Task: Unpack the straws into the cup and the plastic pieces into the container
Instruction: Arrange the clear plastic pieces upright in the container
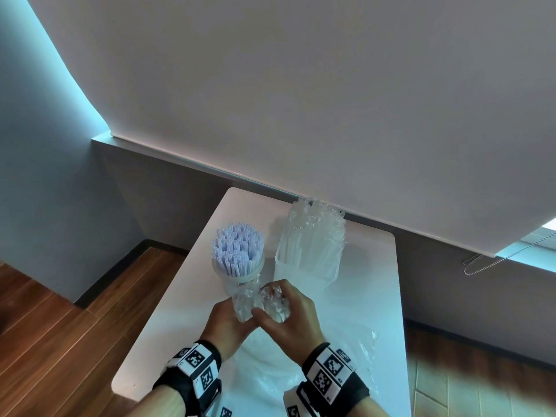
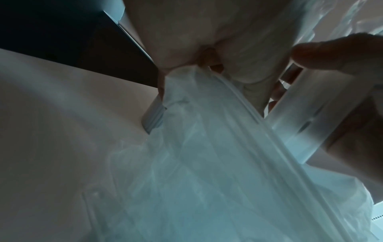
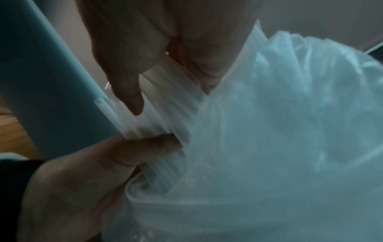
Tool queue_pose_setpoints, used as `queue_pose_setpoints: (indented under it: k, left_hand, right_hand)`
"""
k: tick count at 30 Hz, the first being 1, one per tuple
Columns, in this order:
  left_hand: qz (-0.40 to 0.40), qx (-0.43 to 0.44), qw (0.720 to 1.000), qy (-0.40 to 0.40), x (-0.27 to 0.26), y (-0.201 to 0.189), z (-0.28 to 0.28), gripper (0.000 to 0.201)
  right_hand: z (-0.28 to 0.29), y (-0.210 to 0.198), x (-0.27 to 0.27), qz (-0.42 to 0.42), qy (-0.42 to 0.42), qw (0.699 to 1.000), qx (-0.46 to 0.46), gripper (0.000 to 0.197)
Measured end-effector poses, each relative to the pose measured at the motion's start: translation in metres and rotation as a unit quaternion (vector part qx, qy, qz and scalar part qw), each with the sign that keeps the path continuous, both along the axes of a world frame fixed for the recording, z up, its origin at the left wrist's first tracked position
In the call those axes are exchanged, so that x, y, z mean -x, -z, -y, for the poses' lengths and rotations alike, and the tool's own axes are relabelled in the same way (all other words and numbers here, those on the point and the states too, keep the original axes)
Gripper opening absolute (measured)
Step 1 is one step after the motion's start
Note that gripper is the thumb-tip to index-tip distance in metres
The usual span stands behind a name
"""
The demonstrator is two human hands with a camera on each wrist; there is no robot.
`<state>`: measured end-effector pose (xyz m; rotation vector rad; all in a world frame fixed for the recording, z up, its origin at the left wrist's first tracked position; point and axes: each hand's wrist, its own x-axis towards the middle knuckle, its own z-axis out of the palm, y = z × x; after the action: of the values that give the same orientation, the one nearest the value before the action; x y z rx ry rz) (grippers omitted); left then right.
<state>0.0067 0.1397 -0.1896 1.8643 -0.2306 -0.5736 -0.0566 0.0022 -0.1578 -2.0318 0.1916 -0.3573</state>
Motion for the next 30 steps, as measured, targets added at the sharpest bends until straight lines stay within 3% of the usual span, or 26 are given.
queue_pose_setpoints:
  k: [5,9,15,19,23,26,30]
  left_hand:
    - [-0.026,0.004,0.999,-0.028,-0.005,0.008,-0.004,0.029]
    - [-0.025,0.012,0.999,-0.027,-0.006,0.009,-0.005,0.021]
    - [-0.011,0.007,1.0,-0.015,0.004,0.015,-0.002,0.016]
    - [-0.018,0.004,1.0,-0.019,0.003,0.02,-0.004,0.016]
    - [-0.019,-0.003,1.0,-0.024,0.0,0.018,-0.002,0.015]
    - [-0.003,-0.01,1.0,-0.018,-0.001,0.02,-0.002,0.017]
    - [0.012,0.004,1.0,-0.012,0.0,0.022,-0.002,0.018]
  right_hand:
    - [0.004,0.0,0.0,0.03,0.054,0.998,0.008,0.029]
    - [0.011,-0.006,0.003,0.085,0.067,0.994,-0.013,0.053]
    - [0.012,0.014,0.008,0.041,0.056,0.998,-0.005,0.035]
    - [0.017,0.004,-0.002,0.023,0.062,0.998,-0.013,0.03]
    - [0.039,-0.044,-0.016,0.043,0.095,0.994,-0.037,0.035]
    - [0.064,-0.104,-0.026,0.128,0.109,0.973,-0.16,0.036]
    - [0.097,-0.163,-0.037,0.212,0.118,0.945,-0.22,0.036]
